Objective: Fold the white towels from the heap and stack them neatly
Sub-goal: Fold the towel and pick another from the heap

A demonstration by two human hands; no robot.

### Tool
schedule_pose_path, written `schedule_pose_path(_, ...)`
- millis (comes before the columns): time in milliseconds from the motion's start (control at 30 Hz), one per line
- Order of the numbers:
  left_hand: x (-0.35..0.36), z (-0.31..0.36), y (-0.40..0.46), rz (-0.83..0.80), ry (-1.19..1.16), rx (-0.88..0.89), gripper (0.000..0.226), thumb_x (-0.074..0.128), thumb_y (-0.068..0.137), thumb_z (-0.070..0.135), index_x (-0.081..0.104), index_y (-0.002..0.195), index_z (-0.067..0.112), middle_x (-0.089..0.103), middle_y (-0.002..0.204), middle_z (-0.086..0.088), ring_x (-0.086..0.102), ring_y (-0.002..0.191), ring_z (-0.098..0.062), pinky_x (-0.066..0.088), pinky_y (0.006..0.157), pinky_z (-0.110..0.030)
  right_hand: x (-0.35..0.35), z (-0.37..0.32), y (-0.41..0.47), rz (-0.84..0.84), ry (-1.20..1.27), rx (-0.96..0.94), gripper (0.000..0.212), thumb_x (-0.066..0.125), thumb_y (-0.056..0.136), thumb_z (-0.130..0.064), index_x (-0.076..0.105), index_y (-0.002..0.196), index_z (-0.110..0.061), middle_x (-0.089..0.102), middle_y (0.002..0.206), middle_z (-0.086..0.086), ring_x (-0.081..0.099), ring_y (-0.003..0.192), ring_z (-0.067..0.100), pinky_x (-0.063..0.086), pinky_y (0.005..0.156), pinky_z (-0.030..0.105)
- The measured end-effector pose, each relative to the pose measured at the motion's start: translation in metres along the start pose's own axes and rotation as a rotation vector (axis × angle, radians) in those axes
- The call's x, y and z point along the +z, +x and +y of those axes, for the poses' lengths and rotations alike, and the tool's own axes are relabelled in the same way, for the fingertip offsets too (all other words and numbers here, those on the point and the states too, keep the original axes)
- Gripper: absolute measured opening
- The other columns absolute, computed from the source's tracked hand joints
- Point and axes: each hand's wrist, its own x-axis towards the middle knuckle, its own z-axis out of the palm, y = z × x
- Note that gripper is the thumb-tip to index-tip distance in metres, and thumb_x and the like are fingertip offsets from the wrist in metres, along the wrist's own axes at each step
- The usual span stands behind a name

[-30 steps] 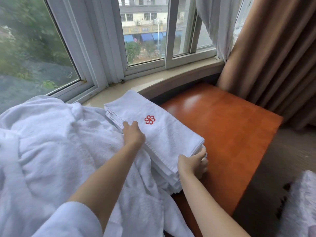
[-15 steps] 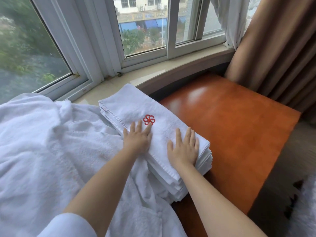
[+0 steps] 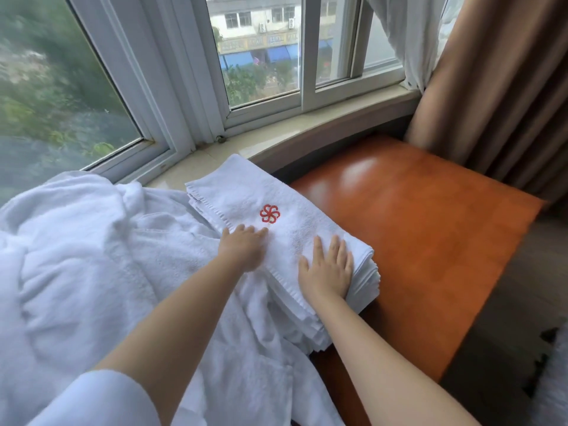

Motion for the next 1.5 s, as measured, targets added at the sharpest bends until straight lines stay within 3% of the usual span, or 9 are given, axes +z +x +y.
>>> schedule_pose_path(367,-0.032,-0.067,-0.160,0.254,-0.077,-0.172,0.034,0.043,0.093,0.016,0.060,0.123,0.018,0.056,0.128,-0.007,0.044,0.126,-0.026,0.032,0.103,-0.037,-0.042,-0.056,-0.120,-0.158,0.204,-0.011,0.044,0.033,0.099,-0.033,0.049,0.136,-0.016,0.037,0.147,0.009,0.022,0.141,0.027,0.016,0.117,0.041)
schedule_pose_path(533,-0.025,-0.090,-0.205,0.518,-0.148,-0.300,0.040,0.043,0.092,0.013,0.053,0.130,0.020,0.045,0.138,-0.004,0.035,0.132,-0.025,0.024,0.109,-0.041,-0.043,-0.081,-0.163,-0.201,0.348,-0.133,0.041,0.039,0.099,-0.032,0.049,0.134,-0.013,0.046,0.140,0.012,0.040,0.131,0.031,0.036,0.105,0.037)
schedule_pose_path(733,-0.009,-0.109,-0.238,0.437,-0.477,-0.723,0.060,0.051,0.092,0.052,0.041,0.138,0.015,0.034,0.145,-0.013,0.033,0.132,-0.032,0.030,0.105,-0.041,-0.047,-0.130,-0.177,-0.160,0.596,-0.275,0.037,0.049,0.096,-0.029,0.056,0.129,-0.014,0.060,0.130,0.006,0.054,0.120,0.025,0.041,0.095,0.029)
schedule_pose_path(833,-0.004,-0.120,-0.248,0.605,-0.428,-0.839,0.054,0.055,0.091,0.047,0.042,0.136,0.018,0.037,0.137,-0.011,0.034,0.127,-0.032,0.030,0.103,-0.044,-0.050,-0.155,-0.176,-0.136,0.715,-0.341,0.032,0.050,0.094,-0.023,0.060,0.123,-0.013,0.064,0.123,0.005,0.057,0.113,0.024,0.041,0.089,0.028)
schedule_pose_path(967,0.003,-0.142,-0.260,0.473,-0.695,-0.990,0.061,0.054,0.093,0.048,0.040,0.140,0.013,0.046,0.139,-0.014,0.042,0.129,-0.035,0.036,0.103,-0.048,-0.050,-0.177,-0.175,-0.123,0.799,-0.408,0.028,0.050,0.095,-0.020,0.062,0.120,-0.014,0.065,0.117,0.005,0.057,0.111,0.023,0.041,0.088,0.027)
schedule_pose_path(1167,-0.012,-0.147,-0.275,0.808,-0.515,-0.863,0.025,0.052,0.093,0.026,0.064,0.088,0.004,0.058,0.116,-0.014,0.044,0.115,-0.033,0.029,0.098,-0.039,-0.056,-0.193,-0.189,-0.025,0.777,-0.654,0.045,0.056,0.084,-0.008,0.056,0.128,-0.014,0.055,0.133,0.003,0.044,0.125,0.024,0.033,0.103,0.030)
schedule_pose_path(1333,-0.040,-0.139,-0.309,1.124,-1.158,-0.440,0.024,0.060,0.082,0.015,0.051,0.061,0.009,0.056,0.083,-0.004,0.048,0.081,-0.018,0.037,0.075,-0.032,-0.066,-0.200,-0.203,-0.144,0.688,-0.819,0.080,0.065,0.077,-0.022,0.029,0.149,-0.023,0.024,0.157,-0.004,0.014,0.145,0.018,0.015,0.118,0.037)
schedule_pose_path(1400,-0.051,-0.134,-0.327,1.116,-1.425,-0.323,0.026,0.058,0.074,0.022,0.051,0.060,0.002,0.041,0.063,-0.005,0.037,0.065,-0.017,0.031,0.061,-0.031,-0.067,-0.196,-0.209,-0.151,0.656,-0.810,0.073,0.060,0.080,-0.032,0.032,0.147,-0.025,0.026,0.155,-0.006,0.014,0.145,0.018,0.015,0.117,0.041)
schedule_pose_path(1500,-0.063,-0.132,-0.348,1.040,-1.750,-0.258,0.018,0.064,0.075,0.016,0.070,0.059,0.014,0.060,0.061,0.003,0.053,0.065,-0.013,0.042,0.065,-0.023,-0.067,-0.187,-0.221,-0.196,0.604,-0.822,0.038,0.057,0.089,-0.028,0.056,0.127,-0.021,0.041,0.146,-0.002,0.026,0.140,0.021,0.023,0.114,0.045)
